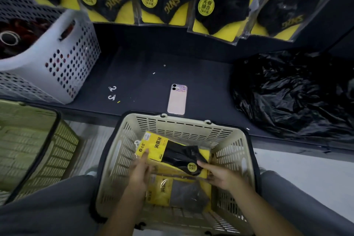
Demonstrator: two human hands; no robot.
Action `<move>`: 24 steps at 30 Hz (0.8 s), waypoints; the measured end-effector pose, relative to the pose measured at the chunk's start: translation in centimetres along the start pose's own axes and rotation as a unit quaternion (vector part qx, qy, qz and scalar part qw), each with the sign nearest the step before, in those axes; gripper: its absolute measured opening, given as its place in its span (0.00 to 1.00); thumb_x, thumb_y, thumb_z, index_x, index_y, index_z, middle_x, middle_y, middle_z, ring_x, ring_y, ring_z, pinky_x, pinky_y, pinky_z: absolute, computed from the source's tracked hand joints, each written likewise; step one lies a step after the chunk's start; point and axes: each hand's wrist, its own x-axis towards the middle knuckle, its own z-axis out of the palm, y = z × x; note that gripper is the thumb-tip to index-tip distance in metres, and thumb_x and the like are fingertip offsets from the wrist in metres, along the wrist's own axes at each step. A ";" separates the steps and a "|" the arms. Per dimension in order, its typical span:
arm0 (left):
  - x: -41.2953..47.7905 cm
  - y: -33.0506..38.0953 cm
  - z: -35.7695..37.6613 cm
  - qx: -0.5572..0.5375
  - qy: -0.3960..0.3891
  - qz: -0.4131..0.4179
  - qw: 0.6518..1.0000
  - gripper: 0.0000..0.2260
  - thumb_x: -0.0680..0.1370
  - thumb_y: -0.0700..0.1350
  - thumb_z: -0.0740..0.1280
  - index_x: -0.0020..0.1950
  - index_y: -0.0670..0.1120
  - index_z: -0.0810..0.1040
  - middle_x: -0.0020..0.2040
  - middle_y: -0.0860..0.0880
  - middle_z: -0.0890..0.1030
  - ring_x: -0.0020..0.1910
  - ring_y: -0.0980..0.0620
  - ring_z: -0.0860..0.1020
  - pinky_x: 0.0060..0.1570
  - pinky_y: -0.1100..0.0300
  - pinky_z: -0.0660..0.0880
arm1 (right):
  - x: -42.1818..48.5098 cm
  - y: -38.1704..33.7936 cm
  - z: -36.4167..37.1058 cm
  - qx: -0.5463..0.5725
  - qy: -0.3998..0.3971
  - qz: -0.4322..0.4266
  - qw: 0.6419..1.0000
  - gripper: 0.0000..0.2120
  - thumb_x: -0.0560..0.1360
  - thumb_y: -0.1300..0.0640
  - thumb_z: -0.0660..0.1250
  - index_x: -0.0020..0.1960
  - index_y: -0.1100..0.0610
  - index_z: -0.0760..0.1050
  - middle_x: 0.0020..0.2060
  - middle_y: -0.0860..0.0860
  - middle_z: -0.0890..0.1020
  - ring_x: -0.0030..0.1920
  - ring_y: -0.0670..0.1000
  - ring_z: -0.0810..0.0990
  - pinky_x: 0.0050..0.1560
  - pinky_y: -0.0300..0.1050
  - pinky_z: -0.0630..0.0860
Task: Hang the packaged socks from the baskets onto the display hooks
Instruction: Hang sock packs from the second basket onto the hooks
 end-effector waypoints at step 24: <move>-21.4 16.1 9.9 0.189 -0.233 0.471 0.830 0.10 0.67 0.46 0.77 0.44 0.54 0.80 0.38 0.63 0.83 0.38 0.65 0.81 0.31 0.75 0.73 | -23.3 -13.9 5.4 0.002 -0.010 -0.600 0.800 0.11 0.71 0.55 0.71 0.53 0.51 0.79 0.47 0.44 0.86 0.50 0.43 0.83 0.45 0.31 0.77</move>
